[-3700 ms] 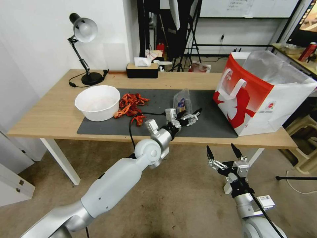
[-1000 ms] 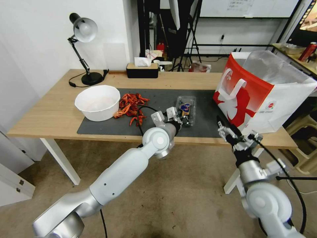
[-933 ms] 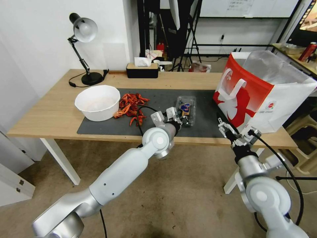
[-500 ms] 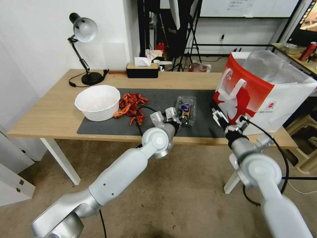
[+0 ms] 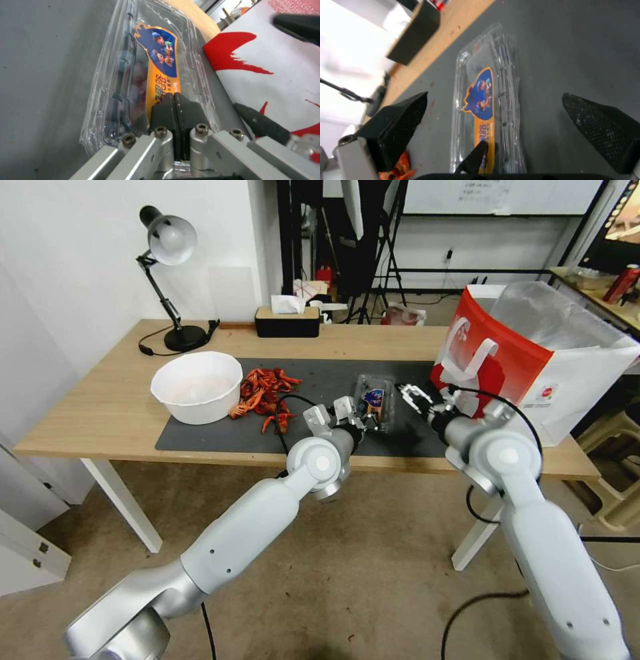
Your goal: Close the takeout container lid, then place the container into the takeout bag.
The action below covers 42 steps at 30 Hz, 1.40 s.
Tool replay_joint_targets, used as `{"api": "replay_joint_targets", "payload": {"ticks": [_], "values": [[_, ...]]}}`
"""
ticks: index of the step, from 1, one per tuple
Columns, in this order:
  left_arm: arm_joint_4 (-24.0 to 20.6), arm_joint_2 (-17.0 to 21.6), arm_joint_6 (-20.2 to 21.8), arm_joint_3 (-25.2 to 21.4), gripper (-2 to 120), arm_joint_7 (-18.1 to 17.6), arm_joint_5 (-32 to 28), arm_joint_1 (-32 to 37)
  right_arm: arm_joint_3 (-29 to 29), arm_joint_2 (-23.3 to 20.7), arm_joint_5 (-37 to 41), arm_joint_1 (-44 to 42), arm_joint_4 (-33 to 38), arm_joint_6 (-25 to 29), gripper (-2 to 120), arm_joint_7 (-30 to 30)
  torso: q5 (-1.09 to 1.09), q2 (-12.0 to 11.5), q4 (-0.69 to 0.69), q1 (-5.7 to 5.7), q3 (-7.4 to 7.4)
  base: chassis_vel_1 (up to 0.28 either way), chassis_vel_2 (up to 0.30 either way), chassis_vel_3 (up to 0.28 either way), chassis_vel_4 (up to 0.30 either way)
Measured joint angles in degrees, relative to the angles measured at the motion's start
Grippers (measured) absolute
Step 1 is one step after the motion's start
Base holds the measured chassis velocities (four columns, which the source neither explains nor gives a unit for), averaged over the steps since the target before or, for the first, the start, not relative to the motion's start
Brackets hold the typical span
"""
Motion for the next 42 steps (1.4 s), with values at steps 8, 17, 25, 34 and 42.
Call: {"api": "replay_joint_targets", "payload": {"ticks": [8,17,25,34,42], "values": [[0.1,0.1,-0.2,-0.1,0,0.0,0.0,0.0,-1.8,0.9,4.0,5.9,-6.1,-6.5,100,4.5,0.00,0.0,-0.01,0.00,0.00,0.000,0.000,0.000,0.000],[0.3,0.1,-0.6,-0.2,0,0.0,0.0,0.1,-3.0,2.1,8.4,9.4,-10.6,-9.5,100,7.0,0.01,0.0,-0.01,0.01,-0.01,0.000,0.000,0.000,0.000],[0.2,0.3,-0.7,-0.4,0,0.4,0.3,0.4,-3.5,3.3,12.6,11.5,-13.7,-9.6,100,10.0,0.00,0.0,-0.01,0.00,-0.01,0.000,0.000,0.000,0.000],[-0.2,0.4,-0.9,-0.4,0,0.4,0.4,0.6,-3.4,4.0,13.4,12.1,-15.1,-9.4,78,10.8,-0.01,0.0,-0.03,-0.01,-0.02,0.000,0.000,0.000,0.000],[-0.4,0.4,-1.2,-0.4,0,0.3,0.4,0.5,-3.0,4.1,13.2,11.5,-15.1,-9.3,50,10.9,0.02,0.0,-0.01,0.00,-0.01,0.000,0.000,0.000,0.000]]}}
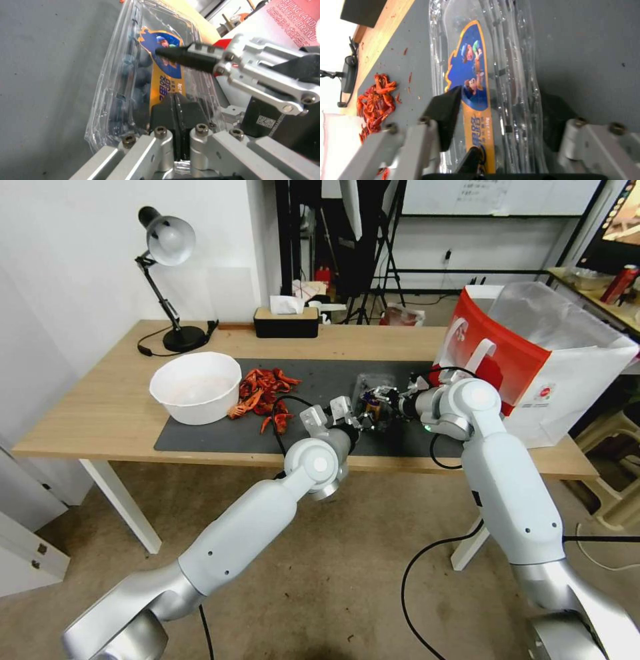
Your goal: Close the takeout container lid, then place the container into the takeout bag.
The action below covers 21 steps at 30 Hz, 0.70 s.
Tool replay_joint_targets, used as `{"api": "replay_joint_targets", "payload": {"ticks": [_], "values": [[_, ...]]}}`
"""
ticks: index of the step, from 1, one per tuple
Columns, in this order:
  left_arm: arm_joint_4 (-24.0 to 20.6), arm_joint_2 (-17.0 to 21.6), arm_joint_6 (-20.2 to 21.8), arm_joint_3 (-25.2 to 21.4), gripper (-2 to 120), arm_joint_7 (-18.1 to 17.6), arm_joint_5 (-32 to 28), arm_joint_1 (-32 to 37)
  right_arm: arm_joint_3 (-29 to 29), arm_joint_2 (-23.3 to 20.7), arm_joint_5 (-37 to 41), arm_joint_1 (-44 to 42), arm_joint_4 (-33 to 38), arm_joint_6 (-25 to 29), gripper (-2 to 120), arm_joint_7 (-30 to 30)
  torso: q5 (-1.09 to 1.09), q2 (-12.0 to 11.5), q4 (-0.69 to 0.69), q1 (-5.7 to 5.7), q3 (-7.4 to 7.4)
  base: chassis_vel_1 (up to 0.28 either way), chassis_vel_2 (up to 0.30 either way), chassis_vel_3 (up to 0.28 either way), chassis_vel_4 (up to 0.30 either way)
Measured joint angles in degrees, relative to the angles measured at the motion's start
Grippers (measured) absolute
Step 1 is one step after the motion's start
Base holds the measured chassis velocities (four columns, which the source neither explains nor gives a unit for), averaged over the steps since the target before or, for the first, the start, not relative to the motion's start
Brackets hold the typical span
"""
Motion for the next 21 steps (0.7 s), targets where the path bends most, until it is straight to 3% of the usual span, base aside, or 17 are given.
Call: {"api": "replay_joint_targets", "payload": {"ticks": [14,21], "values": [[-0.2,0.3,-0.3,-0.5,0,-0.1,0.0,-0.2,0.3,-0.2,-0.4,-0.2,-0.2,0.0,1,-0.7,-0.01,0.0,0.03,0.00,0.01,0.000,0.000,0.000,0.000],[-2.0,1.6,-0.3,-1.1,0,-0.5,-0.1,0.6,0.3,-0.3,-1.1,-0.3,-0.1,0.0,0,-1.0,-0.01,0.0,0.01,0.00,0.01,0.000,0.000,0.000,0.000]]}}
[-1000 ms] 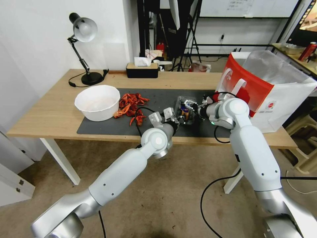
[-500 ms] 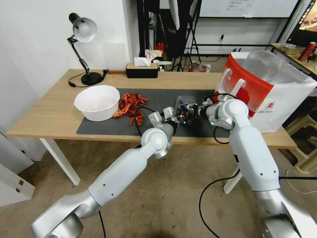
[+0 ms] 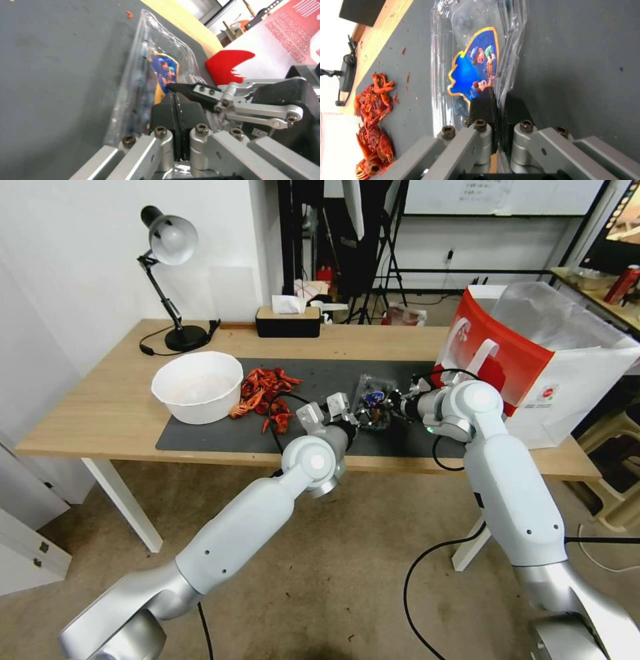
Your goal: Close the takeout container lid, then place the container into the takeout bag.
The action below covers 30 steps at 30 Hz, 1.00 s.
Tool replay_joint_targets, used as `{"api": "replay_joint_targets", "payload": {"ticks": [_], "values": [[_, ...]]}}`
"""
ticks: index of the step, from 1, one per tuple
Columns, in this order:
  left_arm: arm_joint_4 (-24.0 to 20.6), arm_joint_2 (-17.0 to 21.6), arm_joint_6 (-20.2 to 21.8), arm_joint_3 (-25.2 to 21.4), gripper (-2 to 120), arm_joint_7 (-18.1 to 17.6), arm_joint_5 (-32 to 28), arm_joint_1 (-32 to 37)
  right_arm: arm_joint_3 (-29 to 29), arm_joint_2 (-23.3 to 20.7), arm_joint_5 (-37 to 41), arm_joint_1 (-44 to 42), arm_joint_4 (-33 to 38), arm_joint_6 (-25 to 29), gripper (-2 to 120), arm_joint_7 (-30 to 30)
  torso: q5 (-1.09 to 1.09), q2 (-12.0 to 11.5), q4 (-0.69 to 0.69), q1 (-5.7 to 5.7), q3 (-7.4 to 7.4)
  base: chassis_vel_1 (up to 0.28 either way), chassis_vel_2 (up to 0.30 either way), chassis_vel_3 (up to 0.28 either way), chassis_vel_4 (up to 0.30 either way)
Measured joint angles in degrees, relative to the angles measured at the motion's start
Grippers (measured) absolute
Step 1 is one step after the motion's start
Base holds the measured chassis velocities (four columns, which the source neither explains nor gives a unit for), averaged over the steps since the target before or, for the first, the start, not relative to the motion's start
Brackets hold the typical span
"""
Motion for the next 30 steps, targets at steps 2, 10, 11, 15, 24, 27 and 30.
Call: {"api": "replay_joint_targets", "payload": {"ticks": [2,10,11,15,24,27,30], "values": [[-1.2,1.0,0.0,-0.6,0,-0.2,-0.1,0.4,0.1,0.0,-0.1,-0.2,0.1,0.0,0,-0.1,0.00,0.0,0.00,0.00,0.00,0.000,0.000,0.000,0.000],[-6.1,4.6,0.4,-4.0,0,-0.6,-0.6,3.7,0.8,-0.4,-0.1,-0.5,0.4,0.0,0,-0.4,0.00,0.0,-0.02,0.00,0.00,0.000,0.000,0.000,0.000],[-6.1,4.6,0.4,-4.0,0,-0.6,-0.6,3.7,0.8,-0.4,-0.1,-0.5,0.4,0.0,0,-0.4,0.00,0.0,-0.02,0.00,0.00,0.000,0.000,0.000,0.000],[-9.7,7.0,0.5,-5.8,0,-0.4,-0.5,7.2,1.0,-0.5,0.0,-0.5,0.6,0.0,0,-0.4,0.00,0.0,0.00,0.00,0.00,0.000,0.000,0.000,0.000],[-18.9,13.6,0.8,-11.1,0,5.0,14.7,18.0,1.3,-0.8,0.7,-0.7,1.5,0.0,0,-0.8,-0.01,0.0,-0.01,0.00,0.00,0.000,0.000,0.000,0.000],[-21.0,16.1,-0.1,-13.6,11,8.1,20.9,22.4,1.5,-0.9,0.8,-0.8,1.7,0.0,0,-1.0,-0.01,0.0,-0.01,0.00,0.00,0.000,0.000,0.000,0.000],[-22.7,18.4,-3.6,-17.7,23,12.3,29.8,29.0,1.9,-0.9,0.8,-1.0,2.1,0.0,0,-1.5,-0.01,0.0,-0.01,0.00,0.00,0.000,0.000,0.000,0.000]]}}
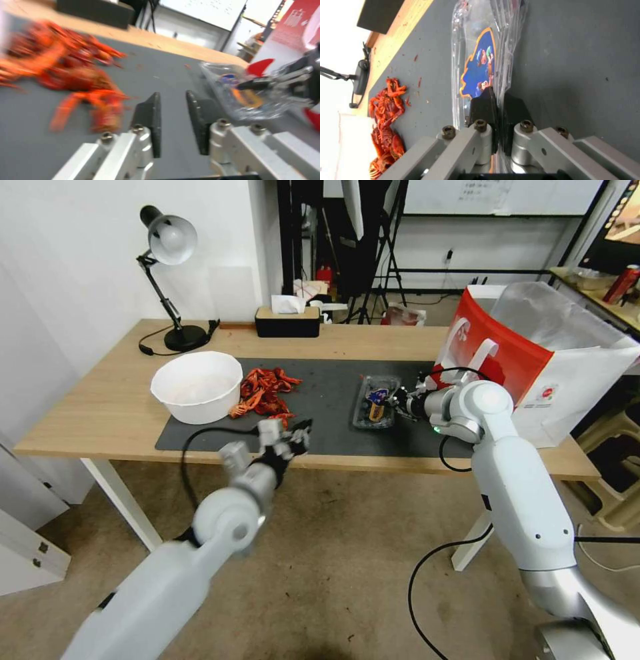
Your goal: Close the takeout container lid, then place the container into the takeout bag.
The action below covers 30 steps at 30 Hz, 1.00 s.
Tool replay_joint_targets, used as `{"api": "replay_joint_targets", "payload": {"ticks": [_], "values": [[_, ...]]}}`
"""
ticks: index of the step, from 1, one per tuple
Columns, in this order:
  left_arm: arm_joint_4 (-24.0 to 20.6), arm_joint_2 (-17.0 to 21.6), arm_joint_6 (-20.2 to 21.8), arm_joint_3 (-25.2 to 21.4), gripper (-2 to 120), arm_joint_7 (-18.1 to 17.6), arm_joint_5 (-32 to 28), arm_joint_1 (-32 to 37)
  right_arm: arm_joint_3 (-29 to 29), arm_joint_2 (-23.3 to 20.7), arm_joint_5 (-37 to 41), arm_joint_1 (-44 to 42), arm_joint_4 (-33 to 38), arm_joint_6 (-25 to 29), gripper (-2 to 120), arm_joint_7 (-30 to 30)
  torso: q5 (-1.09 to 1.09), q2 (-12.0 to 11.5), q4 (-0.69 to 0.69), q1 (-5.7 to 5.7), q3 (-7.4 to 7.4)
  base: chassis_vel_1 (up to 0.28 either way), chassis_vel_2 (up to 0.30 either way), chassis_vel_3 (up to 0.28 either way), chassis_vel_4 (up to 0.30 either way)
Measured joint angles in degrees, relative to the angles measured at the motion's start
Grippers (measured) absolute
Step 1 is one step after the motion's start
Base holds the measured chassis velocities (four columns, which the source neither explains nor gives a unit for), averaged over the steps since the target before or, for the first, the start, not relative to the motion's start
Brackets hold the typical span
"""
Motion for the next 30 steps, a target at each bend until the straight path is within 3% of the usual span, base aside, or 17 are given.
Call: {"api": "replay_joint_targets", "payload": {"ticks": [1,3,5,7,8,10,12,13,15,16,22,30], "values": [[0.0,0.0,0.0,0.0,23,0.0,0.0,0.0,0.0,0.0,0.0,0.0,0.0,0.0,0,0.0,0.00,0.0,0.00,0.00,0.00,0.000,0.000,0.000,0.000],[-0.5,0.5,-2.4,-2.2,33,1.1,5.5,4.0,0.3,0.0,0.0,-0.1,0.1,0.0,0,-0.2,0.02,0.0,0.00,0.00,-0.01,0.000,0.000,0.000,0.000],[-0.8,0.4,-7.4,-5.4,44,1.3,17.3,11.1,0.9,0.0,0.1,-0.3,0.2,0.0,0,-0.6,0.00,0.0,0.02,-0.01,-0.01,0.000,0.000,0.000,0.000],[-0.9,0.2,-8.1,-5.7,47,1.1,18.9,12.0,1.1,-0.1,0.1,-0.4,0.3,0.0,0,-0.6,0.01,0.0,0.02,0.00,-0.01,0.000,0.000,0.000,0.000],[-1.0,0.1,-9.2,-6.0,53,0.8,21.3,13.4,1.8,-0.4,0.4,-0.9,1.0,0.0,0,-0.6,0.02,0.0,0.06,0.00,-0.01,0.000,0.000,0.000,0.000],[-0.9,0.1,-9.6,-5.7,58,0.6,22.3,13.6,2.9,-1.1,0.6,-1.9,2.1,0.0,0,-0.6,0.02,0.0,0.06,0.00,-0.01,0.000,0.000,0.000,0.000],[-0.3,0.1,-10.6,-5.1,67,0.4,23.7,13.9,4.8,-2.2,0.8,-3.7,3.8,0.0,0,-0.5,-0.01,0.0,-0.10,0.00,-0.01,0.000,0.000,0.000,0.000],[-0.2,0.1,-11.4,-5.3,73,0.4,24.4,14.4,5.2,-2.4,0.8,-4.3,4.2,0.0,0,-0.5,0.01,0.0,-0.11,0.00,-0.01,0.000,0.000,0.000,0.000],[-0.2,0.1,-11.8,-5.5,75,0.4,24.6,14.8,5.3,-2.5,0.9,-4.6,4.5,0.0,0,-0.5,0.04,0.0,-0.08,0.00,-0.01,0.000,0.000,0.000,0.000],[-0.2,0.1,-12.2,-5.8,83,0.2,24.8,15.5,5.7,-2.5,0.9,-5.2,5.0,0.1,0,-0.9,0.04,0.0,0.01,0.00,-0.01,0.000,0.000,0.000,0.000],[-0.1,-0.6,-13.4,-6.7,99,-0.6,26.6,17.4,5.8,-2.5,0.5,-5.9,5.8,0.9,0,-4.4,0.03,0.0,0.01,0.00,0.00,0.000,0.000,0.000,0.000],[1.1,-2.8,-14.8,-6.9,100,-1.0,28.8,19.5,5.9,-3.5,-1.0,-5.9,7.5,2.7,0,-12.1,0.02,0.0,0.01,0.00,0.00,0.000,0.000,0.000,0.000]]}}
